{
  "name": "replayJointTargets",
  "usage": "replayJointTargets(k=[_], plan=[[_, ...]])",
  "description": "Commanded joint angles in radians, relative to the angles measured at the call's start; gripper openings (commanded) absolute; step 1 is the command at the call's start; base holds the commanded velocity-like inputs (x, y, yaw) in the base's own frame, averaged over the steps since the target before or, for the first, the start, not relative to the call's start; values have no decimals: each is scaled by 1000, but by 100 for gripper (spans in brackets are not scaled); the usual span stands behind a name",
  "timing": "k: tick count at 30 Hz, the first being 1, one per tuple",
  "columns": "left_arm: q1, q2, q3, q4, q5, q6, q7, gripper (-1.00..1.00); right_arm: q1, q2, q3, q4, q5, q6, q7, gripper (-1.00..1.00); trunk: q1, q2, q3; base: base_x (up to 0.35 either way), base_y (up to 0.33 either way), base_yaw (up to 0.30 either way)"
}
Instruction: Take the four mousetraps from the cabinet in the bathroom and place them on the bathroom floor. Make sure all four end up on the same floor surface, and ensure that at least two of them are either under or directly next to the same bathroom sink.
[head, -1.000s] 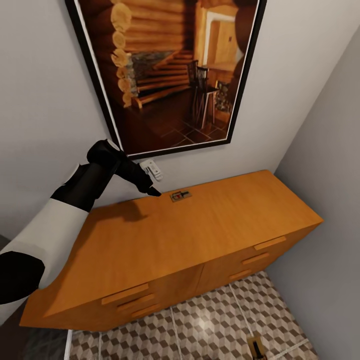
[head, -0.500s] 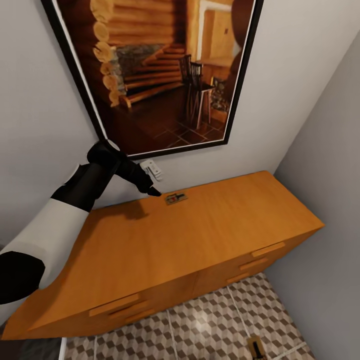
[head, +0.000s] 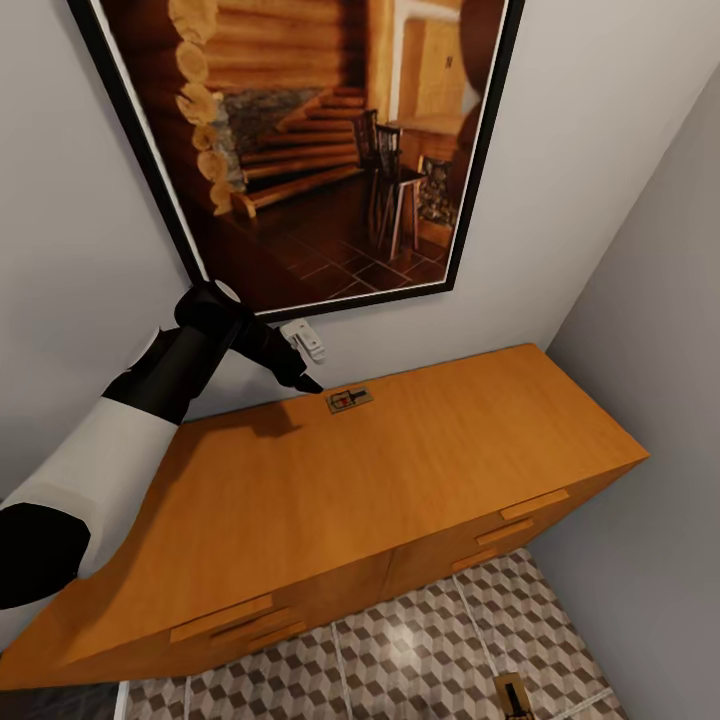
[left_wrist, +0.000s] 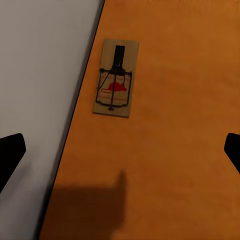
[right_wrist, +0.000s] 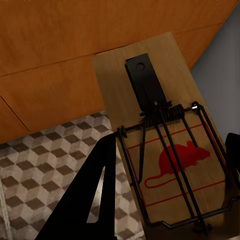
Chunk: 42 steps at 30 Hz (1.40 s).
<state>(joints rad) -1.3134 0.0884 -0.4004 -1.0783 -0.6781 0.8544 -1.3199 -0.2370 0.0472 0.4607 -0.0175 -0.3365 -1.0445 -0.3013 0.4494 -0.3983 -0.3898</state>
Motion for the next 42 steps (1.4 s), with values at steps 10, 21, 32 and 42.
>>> replayJointTargets(k=[10, 21, 32, 42], plan=[[5, 1, -5, -1, -8, 9, -8, 100, -1, 0, 9, 1, -7, -3, -4, -100, 1, -2, -2, 139, -141, 0], [5, 1, -9, -2, -8, 9, -9, 100, -1, 0, 9, 1, -7, -3, -4, -100, 1, -2, -2, 19, -23, 0], [10, 1, -10, -2, -8, 8, -12, 100, -1, 0, 8, 1, -7, -3, -4, -100, 1, -2, -2, 0, -85, 0], [39, 1, -9, -5, -9, 8, -10, 100, -1, 0, 8, 1, -7, -3, -4, -100, 1, -2, -2, 0, -27, 0]])
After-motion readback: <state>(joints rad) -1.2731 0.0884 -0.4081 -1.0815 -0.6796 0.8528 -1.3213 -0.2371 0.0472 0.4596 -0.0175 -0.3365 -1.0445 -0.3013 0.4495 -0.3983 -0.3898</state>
